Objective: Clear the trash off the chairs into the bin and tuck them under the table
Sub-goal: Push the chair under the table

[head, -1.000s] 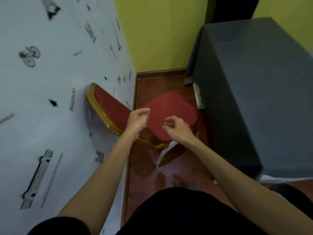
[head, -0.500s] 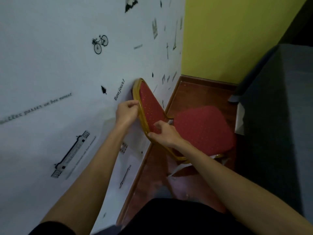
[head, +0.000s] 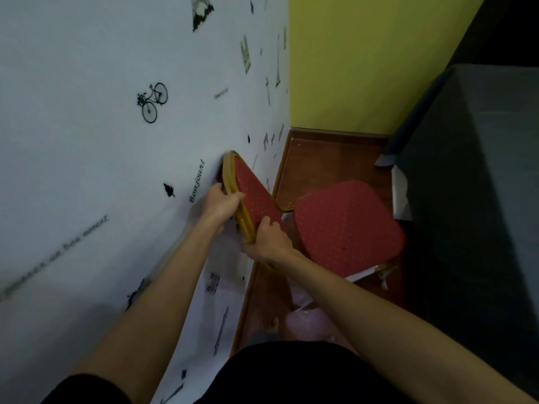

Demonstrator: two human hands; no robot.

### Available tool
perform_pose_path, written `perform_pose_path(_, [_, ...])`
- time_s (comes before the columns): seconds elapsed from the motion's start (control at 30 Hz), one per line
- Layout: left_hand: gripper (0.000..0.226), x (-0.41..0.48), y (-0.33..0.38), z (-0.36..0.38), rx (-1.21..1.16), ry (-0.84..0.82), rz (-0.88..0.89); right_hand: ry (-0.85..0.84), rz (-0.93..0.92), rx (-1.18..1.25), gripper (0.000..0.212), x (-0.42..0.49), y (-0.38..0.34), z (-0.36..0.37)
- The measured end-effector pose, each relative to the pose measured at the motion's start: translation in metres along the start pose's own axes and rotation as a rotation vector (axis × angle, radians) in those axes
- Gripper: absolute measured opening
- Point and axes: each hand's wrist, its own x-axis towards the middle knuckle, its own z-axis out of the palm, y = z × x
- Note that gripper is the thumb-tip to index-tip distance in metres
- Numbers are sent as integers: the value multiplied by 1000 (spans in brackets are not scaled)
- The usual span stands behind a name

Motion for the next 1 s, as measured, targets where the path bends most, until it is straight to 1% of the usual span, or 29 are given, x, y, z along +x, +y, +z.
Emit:
perform_pose_path(0.07, [18, 18, -3, 2, -35, -56, -17, -9, 35, 30, 80, 5, -2, 1])
perform_pose_path(0.1, [21, 25, -6, 4, -37, -79, -15, -4, 51, 59, 79, 6, -2, 5])
perform_pose_path(0.2, [43, 38, -14, 11, -32, -89, 3, 67, 102, 197, 80, 3, -2, 18])
perform_pose_path(0.3, [46, 55, -19, 12, -68, -166, 15, 116, 118, 276, 79, 8, -2, 26])
perform_pose_path(0.37, [47, 62, -17, 15, -96, -218, 8, 117, 115, 269, 70, 9, -2, 21])
perform_pose_path(0.47, [39, 61, -13, 24, -125, -254, 12, 166, 110, 225, 58, 5, 2, 14])
perform_pose_path(0.67, [33, 61, -1, 60, -105, -336, 9, 245, 132, 129, 49, -3, 26, -12])
perform_pose_path(0.7, [36, 60, 2, 67, -95, -349, -3, 244, 140, 125, 48, -4, 31, -16])
perform_pose_path(0.8, [55, 64, 11, 89, -65, -395, -13, 253, 157, 107, 45, -6, 46, -31])
perform_pose_path(0.83, [58, 68, 14, 98, -54, -405, -9, 262, 165, 100, 45, -7, 52, -36])
perform_pose_path(1.0, [54, 68, 41, 145, 0, -481, 16, 307, 237, 112, 46, -4, 81, -65])
